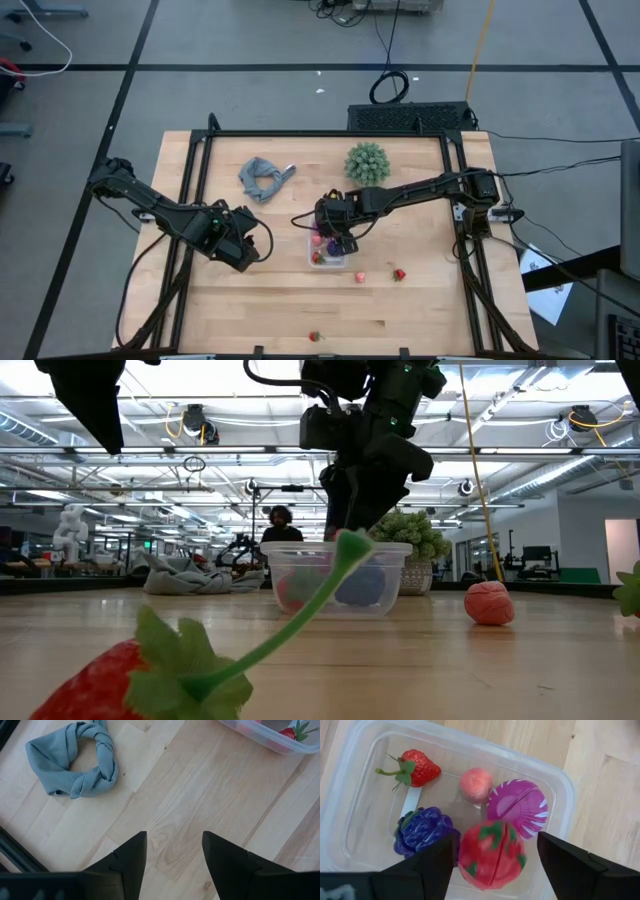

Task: Pick and placing Produce into tupperware
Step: Put the dragonfruit into the transparent bin, then put the top strawberry into the transparent bin

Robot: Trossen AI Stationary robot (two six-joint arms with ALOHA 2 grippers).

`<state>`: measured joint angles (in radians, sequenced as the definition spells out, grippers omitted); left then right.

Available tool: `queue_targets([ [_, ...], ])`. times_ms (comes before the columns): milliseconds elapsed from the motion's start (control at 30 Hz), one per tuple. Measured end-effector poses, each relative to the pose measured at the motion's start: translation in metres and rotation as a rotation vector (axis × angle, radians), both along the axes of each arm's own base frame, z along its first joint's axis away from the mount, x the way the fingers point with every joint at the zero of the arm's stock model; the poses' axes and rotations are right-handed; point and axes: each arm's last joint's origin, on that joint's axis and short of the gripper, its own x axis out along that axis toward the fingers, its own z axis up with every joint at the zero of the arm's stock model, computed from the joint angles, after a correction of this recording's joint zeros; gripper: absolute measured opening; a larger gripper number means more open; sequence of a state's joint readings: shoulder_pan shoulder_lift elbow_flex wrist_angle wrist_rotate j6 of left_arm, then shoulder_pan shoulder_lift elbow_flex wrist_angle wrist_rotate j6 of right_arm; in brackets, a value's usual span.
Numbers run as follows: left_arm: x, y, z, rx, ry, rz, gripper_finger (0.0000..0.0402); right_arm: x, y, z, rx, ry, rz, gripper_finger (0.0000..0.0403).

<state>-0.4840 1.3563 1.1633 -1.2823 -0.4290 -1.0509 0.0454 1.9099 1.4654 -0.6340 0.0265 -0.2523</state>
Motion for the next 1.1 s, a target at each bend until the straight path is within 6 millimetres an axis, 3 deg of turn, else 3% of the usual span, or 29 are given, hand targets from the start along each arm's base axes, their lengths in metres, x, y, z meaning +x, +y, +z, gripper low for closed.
queue_targets([
  [467, 0.0, 0.0, 0.0, 0.0, 0.0, 0.0, 0.0198, -0.001, 0.005, 0.002, -0.096, -0.008, 0.007, 0.0277],
  [733, 0.0, 0.0, 0.0, 0.0, -0.002, 0.0, 0.0198, -0.011, 0.017, 0.029, -0.117, -0.081, 0.002, 0.0277],
  [867, 0.0, 0.0, 0.0, 0.008, -0.006, 0.001, 0.0198, -0.025, 0.027, 0.053, -0.078, -0.112, -0.04, 0.0277],
  [1100, 0.0, 0.0, 0.0, 0.01, -0.005, -0.008, 0.0198, -0.069, 0.05, 0.084, 0.036, -0.037, -0.222, 0.0277],
])
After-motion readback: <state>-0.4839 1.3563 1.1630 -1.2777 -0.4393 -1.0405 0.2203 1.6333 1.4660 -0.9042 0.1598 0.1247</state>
